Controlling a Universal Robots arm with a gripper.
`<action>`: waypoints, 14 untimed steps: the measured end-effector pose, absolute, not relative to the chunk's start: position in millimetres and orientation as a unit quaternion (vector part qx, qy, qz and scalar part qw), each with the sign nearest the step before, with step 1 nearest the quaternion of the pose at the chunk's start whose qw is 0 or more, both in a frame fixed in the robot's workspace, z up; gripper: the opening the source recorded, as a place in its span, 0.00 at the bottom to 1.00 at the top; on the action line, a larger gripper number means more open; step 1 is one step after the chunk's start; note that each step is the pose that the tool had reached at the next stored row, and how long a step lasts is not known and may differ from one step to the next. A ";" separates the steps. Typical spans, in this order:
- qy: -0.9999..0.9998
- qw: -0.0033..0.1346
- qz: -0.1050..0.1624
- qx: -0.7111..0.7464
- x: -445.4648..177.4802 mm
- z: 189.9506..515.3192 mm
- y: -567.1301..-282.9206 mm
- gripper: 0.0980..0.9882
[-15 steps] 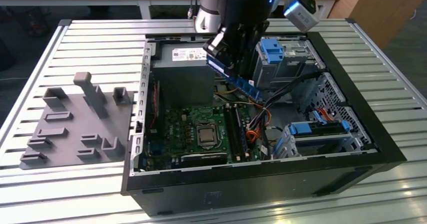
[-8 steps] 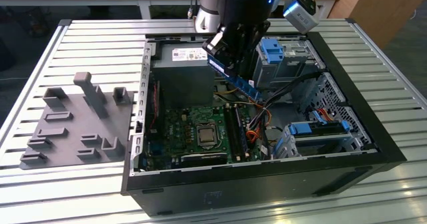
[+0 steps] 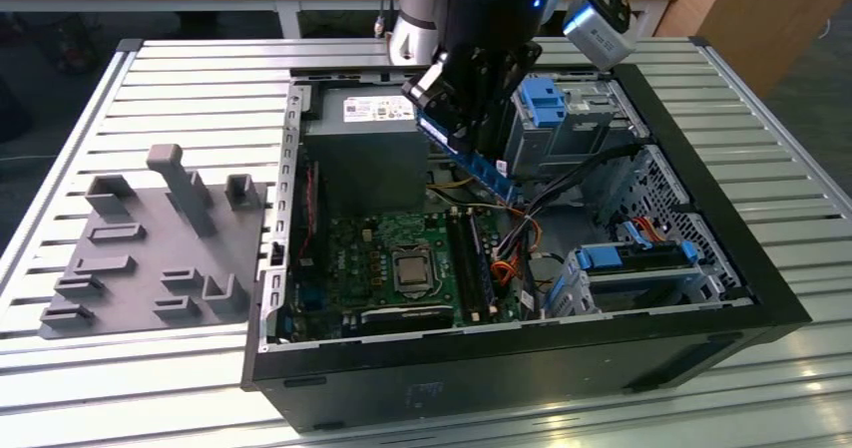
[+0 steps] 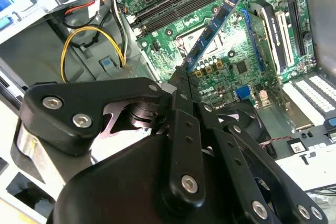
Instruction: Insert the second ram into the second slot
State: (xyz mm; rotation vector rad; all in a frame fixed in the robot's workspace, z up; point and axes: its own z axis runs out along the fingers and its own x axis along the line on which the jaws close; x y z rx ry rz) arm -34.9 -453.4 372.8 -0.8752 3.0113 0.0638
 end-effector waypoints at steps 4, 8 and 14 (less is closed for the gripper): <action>0.964 0.003 0.020 -0.265 -34.8 372.8 -453.3 0.03; 0.969 0.003 0.020 -0.248 -34.8 372.7 -453.3 0.03; 0.974 0.004 0.020 -0.224 -34.9 372.7 -453.4 0.03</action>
